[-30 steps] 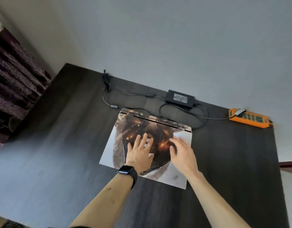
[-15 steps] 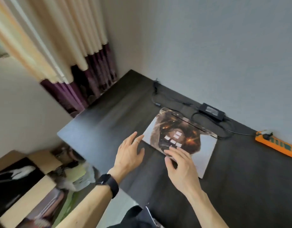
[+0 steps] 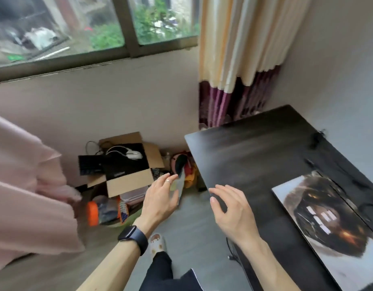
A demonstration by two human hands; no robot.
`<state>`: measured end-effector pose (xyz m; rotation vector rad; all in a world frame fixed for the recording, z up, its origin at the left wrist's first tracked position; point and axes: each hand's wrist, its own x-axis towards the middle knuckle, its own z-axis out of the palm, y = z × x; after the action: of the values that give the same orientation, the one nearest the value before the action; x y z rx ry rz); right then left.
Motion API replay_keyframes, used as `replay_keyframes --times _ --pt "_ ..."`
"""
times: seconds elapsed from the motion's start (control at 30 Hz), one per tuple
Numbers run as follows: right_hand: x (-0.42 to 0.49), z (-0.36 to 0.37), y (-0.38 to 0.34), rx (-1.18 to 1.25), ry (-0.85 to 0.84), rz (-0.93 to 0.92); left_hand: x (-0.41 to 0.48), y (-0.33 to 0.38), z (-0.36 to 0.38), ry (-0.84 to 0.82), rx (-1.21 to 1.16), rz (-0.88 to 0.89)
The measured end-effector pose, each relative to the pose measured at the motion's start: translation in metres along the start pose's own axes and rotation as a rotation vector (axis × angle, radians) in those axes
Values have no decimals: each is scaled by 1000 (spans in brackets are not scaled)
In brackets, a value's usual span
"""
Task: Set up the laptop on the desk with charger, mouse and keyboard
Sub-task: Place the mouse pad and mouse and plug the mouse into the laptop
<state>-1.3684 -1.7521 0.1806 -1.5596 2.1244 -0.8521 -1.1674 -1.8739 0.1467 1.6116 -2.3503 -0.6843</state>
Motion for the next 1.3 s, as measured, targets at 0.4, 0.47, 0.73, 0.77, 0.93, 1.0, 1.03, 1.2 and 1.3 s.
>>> replay_keyframes --times 0.4,0.47,0.73,0.77,0.93,1.0,1.03,1.2,1.3 --pt "120 198 -136 -29 -395 -75 34 -270 -86 -13 -104 -418" --pt "133 220 -150 -58 -453 -57 46 -299 -95 -35 -113 -457" --pt "198 299 -181 -85 -595 105 105 -381 -104 -80 -220 -538" --pt "208 313 -180 -91 -614 122 113 -389 -100 -84 -234 -543" --pt "275 405 -150 -135 -683 163 158 -436 -69 -110 -246 -556" --pt "306 449 -129 -174 -700 172 179 -458 -50 -117 -250 -583" --pt "323 470 -121 -202 -705 175 189 -468 -43 -113 -256 -590" --pt "409 578 -88 -412 -789 92 252 -520 -2 -119 -142 -610" --pt "447 631 -75 -573 -802 -97 270 -538 28 -146 7 -631"
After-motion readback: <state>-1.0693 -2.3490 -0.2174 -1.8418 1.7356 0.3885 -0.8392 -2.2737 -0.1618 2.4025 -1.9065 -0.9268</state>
